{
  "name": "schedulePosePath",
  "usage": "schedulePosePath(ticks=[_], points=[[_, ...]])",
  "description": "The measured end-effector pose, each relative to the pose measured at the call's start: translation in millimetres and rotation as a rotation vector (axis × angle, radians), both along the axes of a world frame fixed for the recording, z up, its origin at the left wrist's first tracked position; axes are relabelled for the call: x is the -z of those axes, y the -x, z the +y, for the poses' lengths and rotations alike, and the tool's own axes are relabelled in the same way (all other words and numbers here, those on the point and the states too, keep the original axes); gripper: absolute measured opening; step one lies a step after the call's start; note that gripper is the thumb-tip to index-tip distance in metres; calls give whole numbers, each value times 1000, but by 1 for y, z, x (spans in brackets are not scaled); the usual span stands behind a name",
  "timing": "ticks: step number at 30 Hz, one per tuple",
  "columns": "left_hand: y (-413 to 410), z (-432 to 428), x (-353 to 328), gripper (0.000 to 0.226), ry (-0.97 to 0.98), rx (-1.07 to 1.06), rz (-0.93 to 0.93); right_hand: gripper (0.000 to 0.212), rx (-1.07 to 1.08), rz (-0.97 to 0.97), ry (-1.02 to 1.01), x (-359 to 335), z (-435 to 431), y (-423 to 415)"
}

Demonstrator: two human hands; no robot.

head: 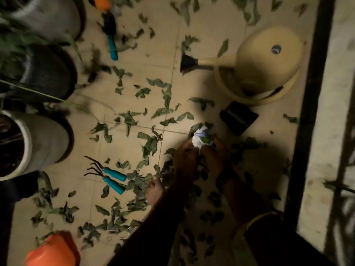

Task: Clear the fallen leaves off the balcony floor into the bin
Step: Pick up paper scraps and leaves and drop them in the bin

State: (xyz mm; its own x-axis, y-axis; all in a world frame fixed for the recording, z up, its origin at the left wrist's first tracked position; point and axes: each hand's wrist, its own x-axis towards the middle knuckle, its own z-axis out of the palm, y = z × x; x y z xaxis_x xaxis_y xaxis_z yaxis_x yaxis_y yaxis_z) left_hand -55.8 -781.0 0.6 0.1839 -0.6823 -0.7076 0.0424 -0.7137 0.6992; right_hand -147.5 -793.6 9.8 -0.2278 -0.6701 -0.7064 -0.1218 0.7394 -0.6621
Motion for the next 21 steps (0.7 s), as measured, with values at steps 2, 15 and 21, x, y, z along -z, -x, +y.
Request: schedulePosePath(ticks=[2,15,21], points=[[1,-1,-48,33,50,-37,42,45,-38,26,8,-52,-4,2],[-70,-6,-390,24,139,-132,132,41,-34,-59,253,-382,-7,-61],[-90,39,-506,26,195,-356,133,43,-151,-163,259,-485,18,-90]])
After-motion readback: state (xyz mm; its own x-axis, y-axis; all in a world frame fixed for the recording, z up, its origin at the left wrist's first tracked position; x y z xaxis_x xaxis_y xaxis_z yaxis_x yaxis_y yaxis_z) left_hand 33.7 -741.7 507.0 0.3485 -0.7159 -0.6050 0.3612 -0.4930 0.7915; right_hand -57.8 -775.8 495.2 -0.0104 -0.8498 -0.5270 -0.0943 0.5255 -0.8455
